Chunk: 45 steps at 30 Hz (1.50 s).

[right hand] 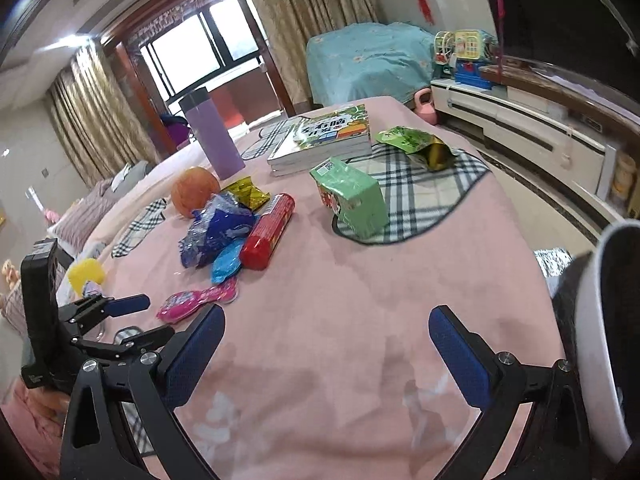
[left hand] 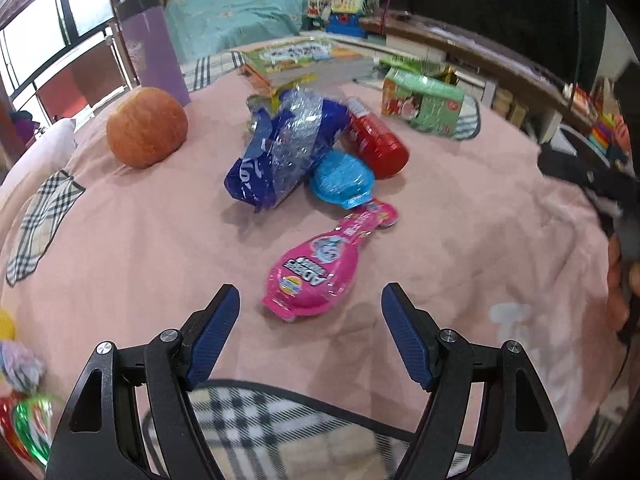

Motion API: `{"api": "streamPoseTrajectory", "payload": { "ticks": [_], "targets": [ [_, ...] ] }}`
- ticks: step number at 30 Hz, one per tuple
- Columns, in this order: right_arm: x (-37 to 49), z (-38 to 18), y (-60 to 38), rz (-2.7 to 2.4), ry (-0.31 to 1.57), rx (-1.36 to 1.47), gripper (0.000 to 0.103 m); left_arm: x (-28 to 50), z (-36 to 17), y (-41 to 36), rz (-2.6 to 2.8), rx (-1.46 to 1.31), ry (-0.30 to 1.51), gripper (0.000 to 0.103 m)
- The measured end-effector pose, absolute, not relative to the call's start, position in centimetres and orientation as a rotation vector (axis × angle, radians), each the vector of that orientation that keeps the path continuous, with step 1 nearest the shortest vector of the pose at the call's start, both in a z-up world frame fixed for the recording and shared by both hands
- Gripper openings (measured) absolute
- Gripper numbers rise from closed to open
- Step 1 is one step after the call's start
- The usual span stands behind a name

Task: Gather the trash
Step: 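Move both open tools back over the bed toward the remaining items, then grasp the pink milk bottle with the left tool while the right tool grasps the green juice box, then carry the pink bottle and green juice box over the bin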

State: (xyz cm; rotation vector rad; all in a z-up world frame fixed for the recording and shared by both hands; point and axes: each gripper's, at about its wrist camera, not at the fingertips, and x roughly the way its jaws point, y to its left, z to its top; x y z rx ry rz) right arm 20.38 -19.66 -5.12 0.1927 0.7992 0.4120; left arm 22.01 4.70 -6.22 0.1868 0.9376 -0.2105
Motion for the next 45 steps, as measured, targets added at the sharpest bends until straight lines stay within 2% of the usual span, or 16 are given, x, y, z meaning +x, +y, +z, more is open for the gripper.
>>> {"api": "streamPoseTrajectory", "payload": {
  "ticks": [8, 12, 16, 19, 20, 23, 24, 45],
  "targets": [
    [25.7, -6.8, -18.4, 0.412, 0.834, 0.131, 0.101, 23.5, -7.4, 4.5, -0.207, 0.197, 0.961, 0.075],
    [28.1, -7.6, -18.0, 0.409, 0.862, 0.113, 0.1, 23.7, -7.4, 4.4, -0.221, 0.156, 0.961, 0.056],
    [29.9, -7.7, -17.7, 0.392, 0.864, 0.08, 0.1, 23.7, -7.4, 3.9, -0.22, 0.147, 0.949, 0.047],
    [31.1, -7.9, -17.4, 0.389, 0.877, 0.071, 0.094, 23.5, -7.4, 3.4, -0.21, 0.124, 0.943, 0.046],
    [31.5, -8.1, -17.4, 0.391, 0.886, 0.074, 0.087, 23.4, -7.4, 3.2, -0.21, 0.119, 0.942, 0.045],
    [32.1, -8.4, -17.3, 0.381, 0.913, 0.072, 0.048, 23.1, -7.2, 2.5, -0.224, 0.093, 0.942, 0.045],
    [31.9, -8.4, -17.4, 0.372, 0.91, 0.066, 0.04, 22.9, -7.1, 2.3, -0.229, 0.082, 0.943, 0.045],
    [18.8, -6.2, -23.8, 0.315, 0.826, 0.288, 0.038, 20.0, -5.6, -3.3, -0.314, -0.048, 0.925, 0.044]
  ]
}}
